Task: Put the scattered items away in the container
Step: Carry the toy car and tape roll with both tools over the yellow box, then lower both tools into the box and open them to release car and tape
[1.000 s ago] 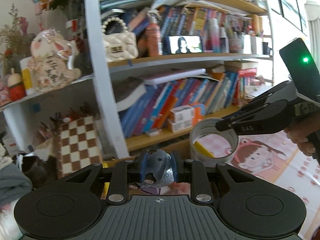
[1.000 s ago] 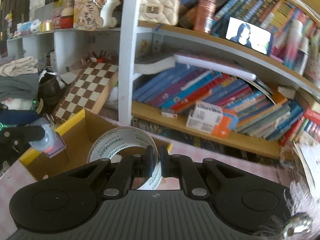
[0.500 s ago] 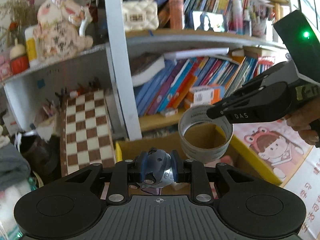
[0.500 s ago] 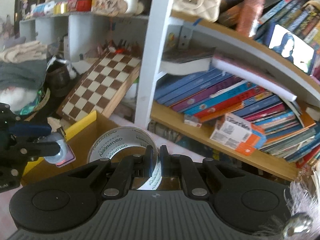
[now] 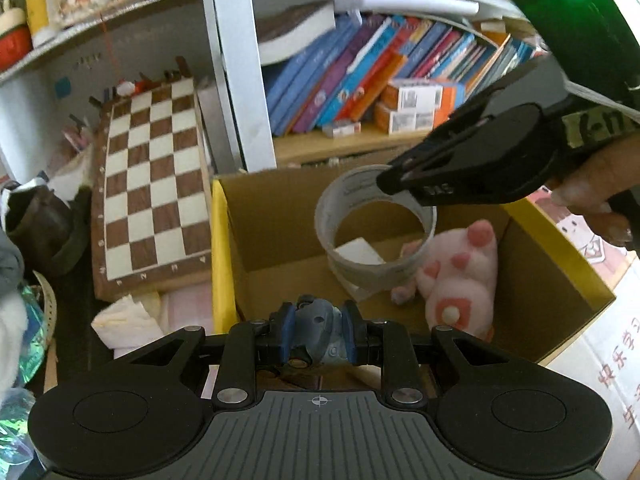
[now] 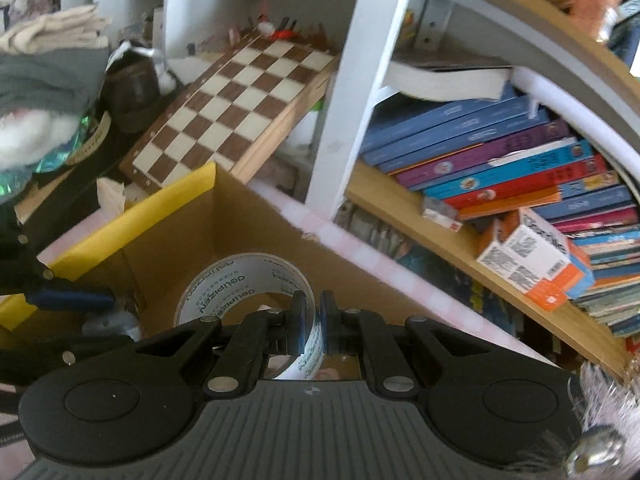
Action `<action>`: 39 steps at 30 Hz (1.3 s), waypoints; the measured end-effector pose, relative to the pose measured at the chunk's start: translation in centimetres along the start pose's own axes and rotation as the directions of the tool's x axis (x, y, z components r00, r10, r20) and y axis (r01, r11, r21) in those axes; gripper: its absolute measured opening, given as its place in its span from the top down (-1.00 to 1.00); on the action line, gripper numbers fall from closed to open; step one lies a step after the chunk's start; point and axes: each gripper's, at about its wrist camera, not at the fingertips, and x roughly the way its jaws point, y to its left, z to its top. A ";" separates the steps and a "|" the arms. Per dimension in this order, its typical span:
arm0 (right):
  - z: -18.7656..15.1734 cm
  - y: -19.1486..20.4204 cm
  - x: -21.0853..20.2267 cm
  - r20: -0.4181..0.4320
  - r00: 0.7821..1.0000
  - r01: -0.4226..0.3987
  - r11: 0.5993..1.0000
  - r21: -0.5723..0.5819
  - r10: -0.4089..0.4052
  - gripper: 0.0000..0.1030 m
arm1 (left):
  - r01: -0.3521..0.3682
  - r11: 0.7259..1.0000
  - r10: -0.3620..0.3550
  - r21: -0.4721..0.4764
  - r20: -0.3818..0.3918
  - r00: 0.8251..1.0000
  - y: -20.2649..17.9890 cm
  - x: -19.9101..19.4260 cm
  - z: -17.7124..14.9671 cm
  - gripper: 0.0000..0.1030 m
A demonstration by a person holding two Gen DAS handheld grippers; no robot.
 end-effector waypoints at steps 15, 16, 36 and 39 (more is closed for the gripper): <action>0.9 3.1 4.9 -0.073 0.994 -0.092 0.988 -0.127 0.084 0.86 | -0.011 0.999 0.013 0.050 -0.041 0.999 -0.8 0.7 -0.1 0.54; 0.9 3.3 5.1 -0.074 0.993 -0.096 0.987 -0.132 0.087 0.86 | -0.014 0.998 0.016 0.055 -0.041 0.999 -0.9 0.7 -0.1 0.54; 1.2 3.9 6.7 -0.068 0.991 -0.127 0.982 -0.138 0.119 0.86 | -0.042 0.996 0.046 0.084 -0.043 0.998 -0.9 1.2 0.0 0.51; 1.1 4.0 6.6 -0.065 0.991 -0.126 0.983 -0.135 0.118 0.85 | -0.046 0.995 0.050 0.086 -0.044 0.998 -1.0 1.1 0.0 0.51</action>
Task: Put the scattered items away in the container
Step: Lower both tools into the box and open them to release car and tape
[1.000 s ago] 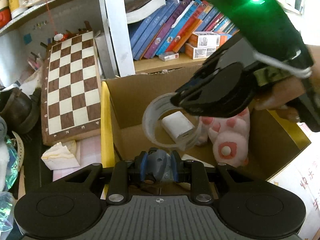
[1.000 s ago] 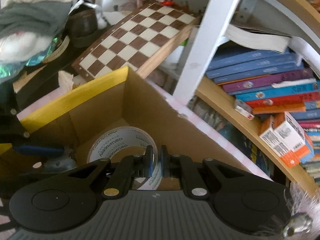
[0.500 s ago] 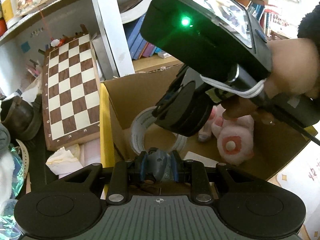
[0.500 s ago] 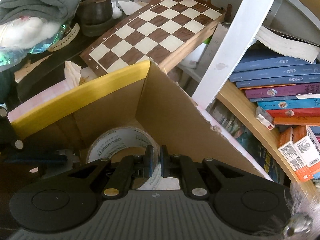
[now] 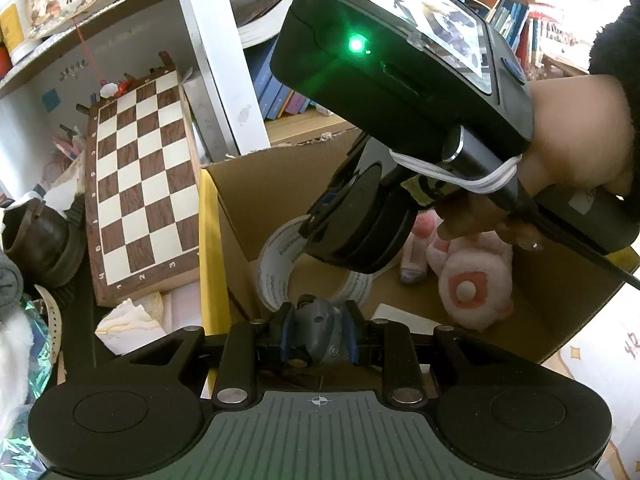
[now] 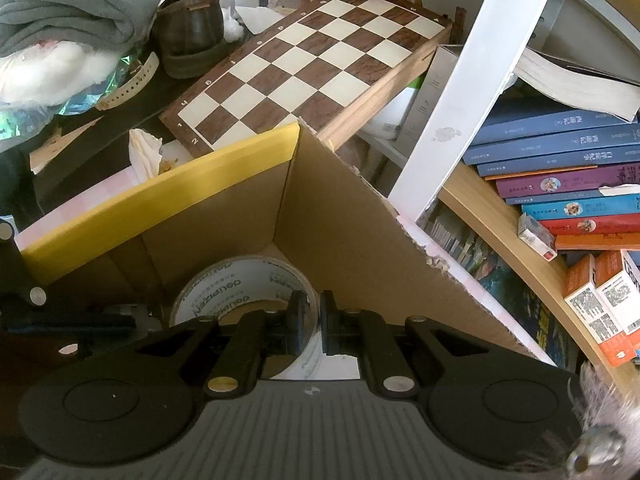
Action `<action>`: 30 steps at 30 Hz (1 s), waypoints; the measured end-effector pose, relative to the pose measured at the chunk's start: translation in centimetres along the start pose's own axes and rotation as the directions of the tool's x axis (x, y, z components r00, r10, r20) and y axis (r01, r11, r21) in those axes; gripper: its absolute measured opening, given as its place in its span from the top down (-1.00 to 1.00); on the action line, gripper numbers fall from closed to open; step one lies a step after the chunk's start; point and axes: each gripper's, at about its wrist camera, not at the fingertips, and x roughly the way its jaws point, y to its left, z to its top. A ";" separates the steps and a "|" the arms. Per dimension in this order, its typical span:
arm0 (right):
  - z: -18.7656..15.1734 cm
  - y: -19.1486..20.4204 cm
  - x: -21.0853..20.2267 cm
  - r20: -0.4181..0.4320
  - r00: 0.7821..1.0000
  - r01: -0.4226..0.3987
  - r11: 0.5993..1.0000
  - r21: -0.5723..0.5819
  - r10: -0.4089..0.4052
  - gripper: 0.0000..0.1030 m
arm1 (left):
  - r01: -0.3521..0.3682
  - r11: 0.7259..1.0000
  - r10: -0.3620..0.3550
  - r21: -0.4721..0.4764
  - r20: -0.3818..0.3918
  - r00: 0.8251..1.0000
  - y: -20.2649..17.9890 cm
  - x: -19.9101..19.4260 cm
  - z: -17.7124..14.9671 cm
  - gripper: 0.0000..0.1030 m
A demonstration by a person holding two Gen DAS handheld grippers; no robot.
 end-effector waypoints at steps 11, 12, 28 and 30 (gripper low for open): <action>0.1 0.0 -1.7 0.047 0.999 0.017 1.000 0.006 -0.018 0.11 | -0.012 1.000 0.012 -0.006 0.028 1.000 -0.2 -0.8 0.0 0.02; 0.1 -0.2 -2.0 0.050 0.999 0.019 1.000 0.014 -0.019 0.09 | -0.016 1.000 0.017 -0.007 0.033 0.999 -0.2 -1.0 0.0 -0.06; -2.0 -1.8 -9.5 0.123 0.989 0.062 0.978 0.201 -0.088 -0.49 | -0.083 0.996 0.084 -0.014 0.169 0.982 -1.8 -6.1 -0.1 -0.66; -2.6 -1.9 -10.9 0.134 0.986 0.068 0.971 0.229 -0.100 -0.55 | -0.083 0.996 0.085 -0.015 0.186 0.979 -2.0 -6.9 -0.2 -0.66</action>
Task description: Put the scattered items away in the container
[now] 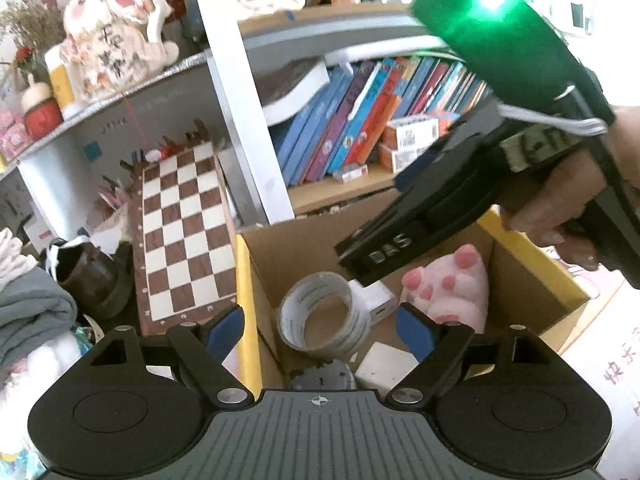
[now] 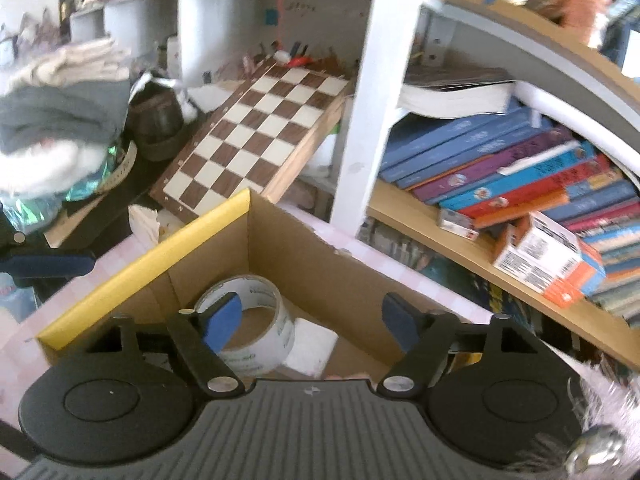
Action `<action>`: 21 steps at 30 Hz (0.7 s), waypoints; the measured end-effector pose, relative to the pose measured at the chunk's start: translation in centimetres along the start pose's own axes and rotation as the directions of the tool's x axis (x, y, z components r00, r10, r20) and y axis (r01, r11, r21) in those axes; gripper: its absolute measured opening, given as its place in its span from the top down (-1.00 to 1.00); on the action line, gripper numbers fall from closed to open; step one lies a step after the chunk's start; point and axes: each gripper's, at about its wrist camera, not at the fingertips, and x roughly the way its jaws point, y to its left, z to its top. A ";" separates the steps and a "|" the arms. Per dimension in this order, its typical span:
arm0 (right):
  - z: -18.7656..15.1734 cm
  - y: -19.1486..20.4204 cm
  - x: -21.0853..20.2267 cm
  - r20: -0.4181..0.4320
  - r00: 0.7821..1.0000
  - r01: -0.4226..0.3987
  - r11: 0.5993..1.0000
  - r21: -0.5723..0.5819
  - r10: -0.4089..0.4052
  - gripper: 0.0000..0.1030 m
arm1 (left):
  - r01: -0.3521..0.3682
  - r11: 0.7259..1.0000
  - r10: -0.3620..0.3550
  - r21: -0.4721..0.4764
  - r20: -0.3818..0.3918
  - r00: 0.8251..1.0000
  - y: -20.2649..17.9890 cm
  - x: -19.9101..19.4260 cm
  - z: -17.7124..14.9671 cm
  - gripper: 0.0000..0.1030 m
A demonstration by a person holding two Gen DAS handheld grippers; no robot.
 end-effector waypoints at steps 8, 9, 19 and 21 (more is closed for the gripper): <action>-3.6 -1.9 -5.6 0.022 0.999 0.027 0.996 0.081 -0.029 -0.65 | 0.006 1.000 -0.005 -0.015 0.053 0.999 -1.0 -3.0 0.0 -0.70; -4.2 -2.2 -6.2 0.018 0.999 0.034 0.995 0.089 -0.035 -0.65 | 0.008 1.000 -0.007 -0.018 0.055 0.998 -1.1 -3.3 -0.1 -0.72; -10.2 -3.8 -10.6 -0.018 0.995 0.099 0.971 0.217 -0.097 -0.73 | 0.034 0.999 -0.033 -0.021 0.032 0.999 -3.6 -5.0 -1.1 -0.74; -11.1 -4.1 -11.1 -0.022 0.994 0.109 0.964 0.242 -0.106 -0.75 | 0.035 0.999 -0.035 -0.025 0.027 0.999 -4.2 -5.2 -1.2 -0.74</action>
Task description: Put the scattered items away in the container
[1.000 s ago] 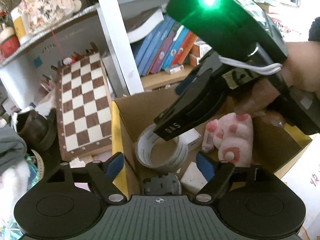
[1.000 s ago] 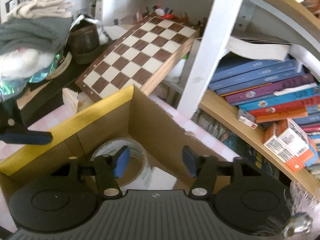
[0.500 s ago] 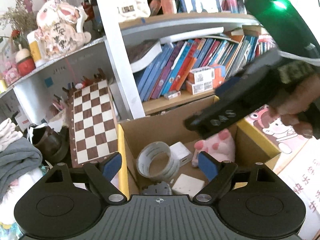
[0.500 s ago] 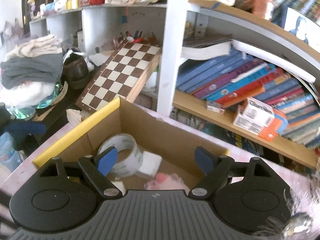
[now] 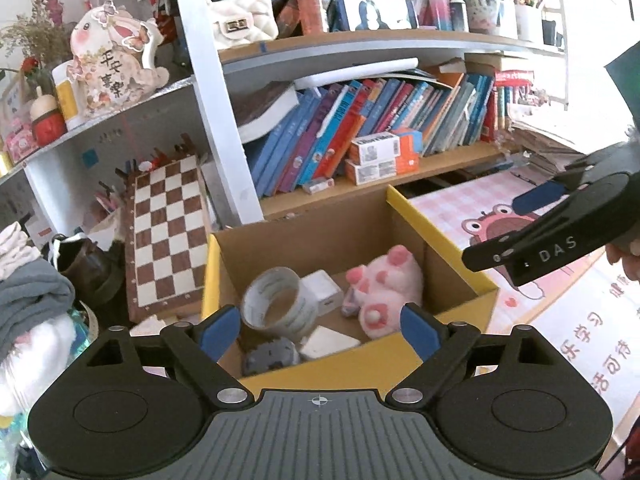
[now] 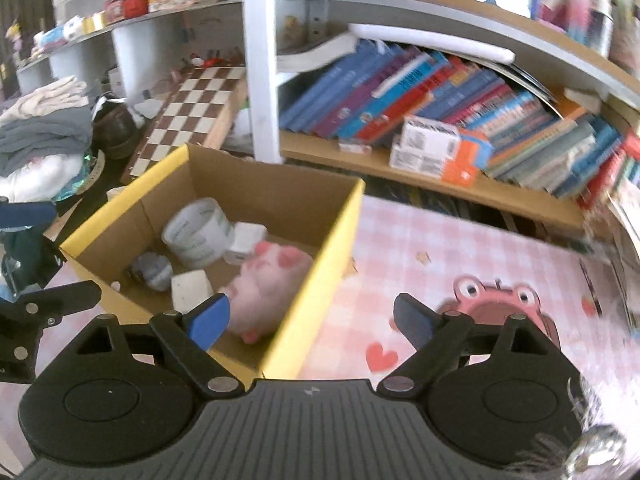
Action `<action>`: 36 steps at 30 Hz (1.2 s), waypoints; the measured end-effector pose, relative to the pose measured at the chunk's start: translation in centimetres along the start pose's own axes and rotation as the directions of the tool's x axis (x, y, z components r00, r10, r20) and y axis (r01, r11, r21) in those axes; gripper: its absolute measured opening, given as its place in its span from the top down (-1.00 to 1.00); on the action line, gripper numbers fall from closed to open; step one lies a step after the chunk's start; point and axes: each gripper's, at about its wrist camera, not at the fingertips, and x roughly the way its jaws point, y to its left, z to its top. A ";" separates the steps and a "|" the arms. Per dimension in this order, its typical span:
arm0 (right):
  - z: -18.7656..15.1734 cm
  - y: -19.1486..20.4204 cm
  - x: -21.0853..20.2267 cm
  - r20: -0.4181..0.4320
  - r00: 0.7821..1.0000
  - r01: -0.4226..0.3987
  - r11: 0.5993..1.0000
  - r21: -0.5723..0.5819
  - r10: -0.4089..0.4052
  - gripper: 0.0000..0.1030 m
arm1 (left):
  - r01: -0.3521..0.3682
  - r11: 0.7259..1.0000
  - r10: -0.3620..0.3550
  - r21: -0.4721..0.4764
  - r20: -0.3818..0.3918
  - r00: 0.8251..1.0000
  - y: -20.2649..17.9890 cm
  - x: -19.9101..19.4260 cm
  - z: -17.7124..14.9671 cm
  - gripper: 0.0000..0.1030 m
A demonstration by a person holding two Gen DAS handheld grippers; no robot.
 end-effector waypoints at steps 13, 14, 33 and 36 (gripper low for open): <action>-5.0 -3.2 -2.7 -0.041 0.995 0.095 0.988 0.121 -0.091 -0.89 | 0.000 0.996 -0.002 -0.089 -0.023 1.000 -2.8 -0.4 -0.5 -0.76; -5.3 -3.4 -2.8 -0.045 0.994 0.103 0.987 0.127 -0.098 -0.89 | 0.000 0.996 -0.003 -0.093 -0.026 1.000 -2.9 -0.4 -0.6 -0.76; -8.4 -3.9 -4.6 -0.053 0.986 0.163 0.980 0.113 -0.158 -1.00 | 0.001 0.997 -0.008 -0.073 -0.094 0.996 -7.0 -0.2 -1.4 -0.85; -8.5 -3.9 -4.6 -0.056 0.986 0.162 0.980 0.112 -0.157 -1.00 | -0.010 0.997 0.001 -0.081 -0.113 0.994 -7.4 -0.2 -1.8 -0.85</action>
